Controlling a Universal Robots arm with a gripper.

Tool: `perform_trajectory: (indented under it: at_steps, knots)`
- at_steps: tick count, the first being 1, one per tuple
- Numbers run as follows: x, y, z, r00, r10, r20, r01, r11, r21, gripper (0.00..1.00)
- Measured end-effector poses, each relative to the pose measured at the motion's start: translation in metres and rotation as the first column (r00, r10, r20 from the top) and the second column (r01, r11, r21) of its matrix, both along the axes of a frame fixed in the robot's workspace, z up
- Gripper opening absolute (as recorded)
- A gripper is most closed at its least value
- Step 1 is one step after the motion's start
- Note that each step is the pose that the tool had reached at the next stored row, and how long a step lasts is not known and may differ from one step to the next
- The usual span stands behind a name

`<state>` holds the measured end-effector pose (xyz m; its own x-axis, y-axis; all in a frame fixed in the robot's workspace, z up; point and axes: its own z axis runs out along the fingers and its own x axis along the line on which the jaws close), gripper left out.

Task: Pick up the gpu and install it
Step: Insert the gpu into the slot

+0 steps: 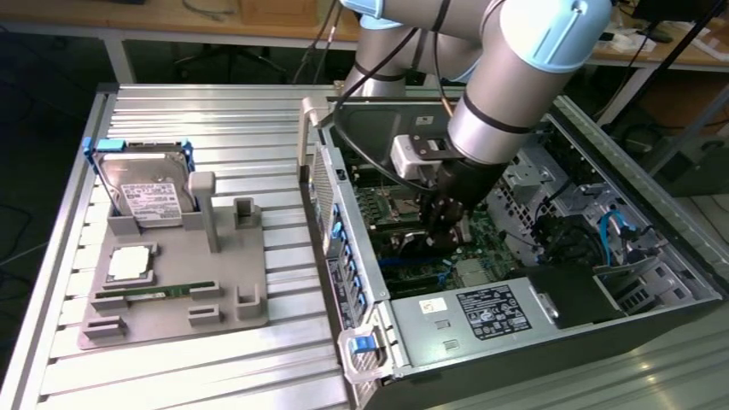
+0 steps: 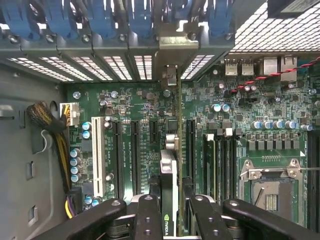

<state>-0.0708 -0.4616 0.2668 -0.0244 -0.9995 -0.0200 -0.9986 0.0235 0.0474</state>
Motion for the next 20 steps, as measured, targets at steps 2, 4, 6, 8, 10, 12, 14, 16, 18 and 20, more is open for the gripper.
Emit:
perform_trajectory:
  at_steps: [2,4,6,8,10,12,14,16,18,20]
  knots:
    - [0.0003,0.0000,0.0006,1.0000,0.000,-0.0002,0.000,1.0000,0.0002,0.27]
    - [0.0013,0.0000,0.0006,1.0000,0.000,-0.0002,0.000,1.0000,0.0002,0.27]
    - [0.0026,0.0000,0.0006,1.0000,0.000,-0.0002,0.000,1.0000,0.0000,0.27]
    - [0.0034,0.0000,0.0004,1.0000,0.000,-0.0003,0.000,1.0000,0.0001,0.27]
    - [0.0040,0.0000,0.0003,1.0000,0.000,-0.0002,0.000,1.0000,0.0001,0.27]
    - [0.0033,0.0001,-0.0012,1.0000,0.000,0.0016,0.000,1.0000,0.0000,0.27]
    - [0.0019,0.0001,-0.0023,1.0000,0.000,0.0032,0.000,1.0000,-0.0002,0.27]
    - [-0.0007,0.0002,-0.0028,1.0000,0.000,0.0050,0.000,1.0000,0.0000,0.27]
    - [-0.0018,0.0002,-0.0037,1.0000,0.000,0.0064,0.000,1.0000,-0.0002,0.27]
    - [-0.0022,0.0001,-0.0054,1.0000,0.000,0.0088,0.000,1.0000,-0.0009,0.27]
